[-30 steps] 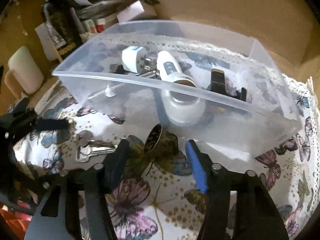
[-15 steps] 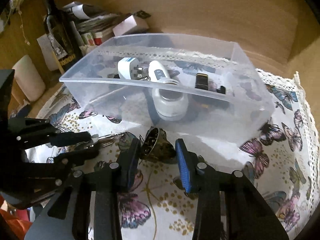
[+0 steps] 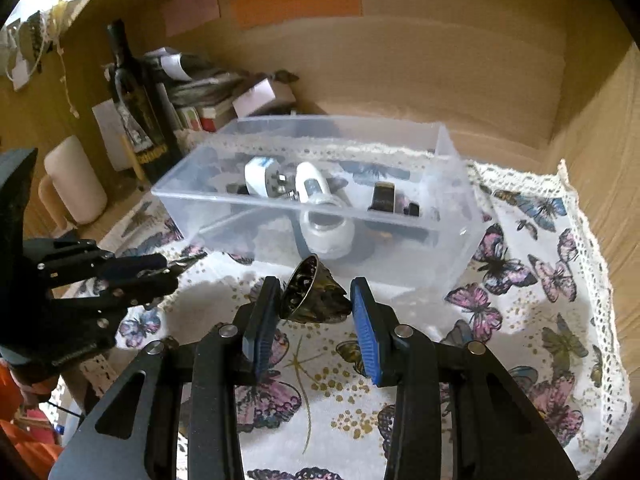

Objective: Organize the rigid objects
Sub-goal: 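Carry the keys into the box with the left tool while the right tool releases the cone inside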

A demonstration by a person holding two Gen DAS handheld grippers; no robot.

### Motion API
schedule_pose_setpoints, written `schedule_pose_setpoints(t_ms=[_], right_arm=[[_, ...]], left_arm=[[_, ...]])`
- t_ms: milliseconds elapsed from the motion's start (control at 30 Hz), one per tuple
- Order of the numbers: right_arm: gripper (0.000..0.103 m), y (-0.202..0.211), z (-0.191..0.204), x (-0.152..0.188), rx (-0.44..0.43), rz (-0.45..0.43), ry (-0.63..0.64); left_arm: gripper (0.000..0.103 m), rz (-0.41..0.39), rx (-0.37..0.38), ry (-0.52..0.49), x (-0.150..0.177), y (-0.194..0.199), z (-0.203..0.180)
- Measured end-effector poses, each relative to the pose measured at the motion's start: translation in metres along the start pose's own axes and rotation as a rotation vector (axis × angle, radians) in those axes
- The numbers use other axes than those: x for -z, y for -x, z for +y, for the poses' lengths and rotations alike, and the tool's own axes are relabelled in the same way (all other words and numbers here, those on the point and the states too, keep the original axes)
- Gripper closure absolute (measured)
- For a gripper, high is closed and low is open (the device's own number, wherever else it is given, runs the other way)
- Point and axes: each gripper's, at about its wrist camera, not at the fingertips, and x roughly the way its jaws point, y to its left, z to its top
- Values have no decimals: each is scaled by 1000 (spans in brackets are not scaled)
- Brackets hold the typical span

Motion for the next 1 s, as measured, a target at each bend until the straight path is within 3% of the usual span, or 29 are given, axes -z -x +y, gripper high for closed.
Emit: schedule_pose_setpoints(t_ms=[367, 600, 733, 1000], right_arm=[[70, 38, 0, -28, 19, -144, 3], [70, 45, -7, -54, 57, -217, 15], [70, 32, -16, -66, 70, -208, 7], [69, -27, -36, -68, 73, -80, -30]], left_arm=[[86, -181, -32, 45, -44, 43, 14], [86, -240, -18, 74, -78, 46, 27], [86, -217, 18, 105, -94, 28, 37], [86, -88, 36, 124, -100, -36, 44]])
